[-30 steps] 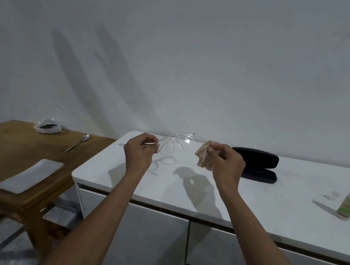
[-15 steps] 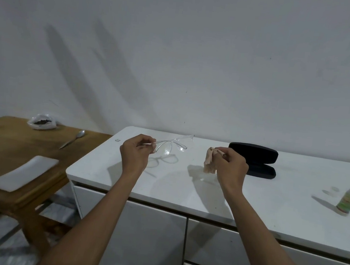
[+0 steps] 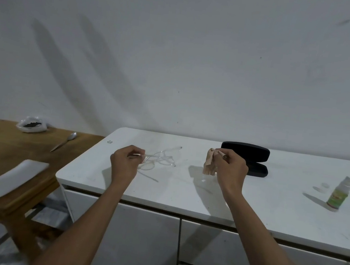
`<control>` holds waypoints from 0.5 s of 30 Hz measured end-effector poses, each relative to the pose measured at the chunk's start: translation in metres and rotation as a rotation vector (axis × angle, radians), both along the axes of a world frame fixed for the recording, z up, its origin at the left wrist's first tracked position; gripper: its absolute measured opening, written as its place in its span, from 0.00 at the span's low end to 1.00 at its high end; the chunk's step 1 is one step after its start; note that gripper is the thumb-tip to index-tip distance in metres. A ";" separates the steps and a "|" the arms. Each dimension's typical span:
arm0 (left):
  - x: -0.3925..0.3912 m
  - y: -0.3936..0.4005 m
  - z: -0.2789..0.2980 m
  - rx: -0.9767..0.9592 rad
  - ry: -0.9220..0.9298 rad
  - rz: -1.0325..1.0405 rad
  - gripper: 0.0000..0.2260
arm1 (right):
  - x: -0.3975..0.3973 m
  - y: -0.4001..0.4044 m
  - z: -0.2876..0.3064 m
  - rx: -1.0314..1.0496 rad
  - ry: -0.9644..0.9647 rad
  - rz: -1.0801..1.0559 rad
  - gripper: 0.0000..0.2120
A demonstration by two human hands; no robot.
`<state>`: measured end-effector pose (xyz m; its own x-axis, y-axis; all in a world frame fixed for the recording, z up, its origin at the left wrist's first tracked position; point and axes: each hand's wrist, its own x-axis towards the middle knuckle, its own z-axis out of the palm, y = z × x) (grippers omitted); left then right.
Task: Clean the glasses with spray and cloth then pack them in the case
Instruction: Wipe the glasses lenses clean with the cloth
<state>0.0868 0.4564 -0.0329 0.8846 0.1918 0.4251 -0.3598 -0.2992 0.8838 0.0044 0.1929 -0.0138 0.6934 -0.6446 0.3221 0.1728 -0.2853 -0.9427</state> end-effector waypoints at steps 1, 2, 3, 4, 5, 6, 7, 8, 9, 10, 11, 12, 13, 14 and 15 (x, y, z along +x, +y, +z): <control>0.001 0.004 -0.004 0.028 0.003 0.006 0.10 | 0.000 -0.001 0.001 0.003 0.000 0.002 0.07; 0.003 0.008 -0.007 0.053 0.006 0.011 0.10 | 0.000 -0.003 0.001 0.004 -0.001 0.004 0.07; 0.003 0.011 -0.010 0.077 0.006 0.015 0.10 | 0.000 -0.004 0.002 0.006 0.001 0.005 0.07; 0.003 0.014 -0.012 0.099 0.003 0.019 0.09 | 0.000 -0.005 0.003 0.005 0.002 0.006 0.06; 0.004 0.015 -0.014 0.117 -0.003 0.021 0.09 | 0.000 -0.006 0.004 0.007 0.004 0.010 0.06; 0.005 0.017 -0.015 0.130 -0.008 0.019 0.10 | -0.001 -0.007 0.005 0.008 0.002 0.018 0.06; 0.005 0.018 -0.016 0.141 -0.014 0.015 0.10 | -0.002 -0.008 0.005 0.008 0.004 0.028 0.06; 0.006 0.020 -0.016 0.155 -0.022 0.008 0.10 | -0.003 -0.009 0.006 0.002 0.006 0.038 0.06; 0.007 0.021 -0.016 0.171 -0.034 -0.002 0.10 | -0.004 -0.010 0.008 -0.004 0.005 0.051 0.06; 0.006 0.021 -0.016 0.186 -0.047 -0.011 0.10 | -0.006 -0.011 0.010 -0.009 0.001 0.062 0.06; 0.006 0.022 -0.016 0.200 -0.061 -0.019 0.10 | -0.008 -0.012 0.012 -0.012 -0.003 0.071 0.07; 0.006 0.022 -0.016 0.210 -0.072 -0.024 0.10 | -0.010 -0.014 0.015 -0.017 -0.005 0.080 0.08; 0.006 0.022 -0.016 0.217 -0.080 -0.028 0.10 | -0.012 -0.015 0.018 -0.020 -0.006 0.091 0.09; 0.005 0.022 -0.017 0.217 -0.087 -0.028 0.10 | -0.014 -0.017 0.021 -0.018 -0.005 0.104 0.09; 0.005 0.022 -0.017 0.214 -0.097 -0.024 0.10 | -0.015 -0.018 0.024 -0.012 -0.003 0.112 0.10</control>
<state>0.0913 0.4786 -0.0499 0.8410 0.0673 0.5369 -0.4491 -0.4666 0.7620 -0.0108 0.1745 0.0105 0.7598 -0.5593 0.3315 0.2071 -0.2751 -0.9389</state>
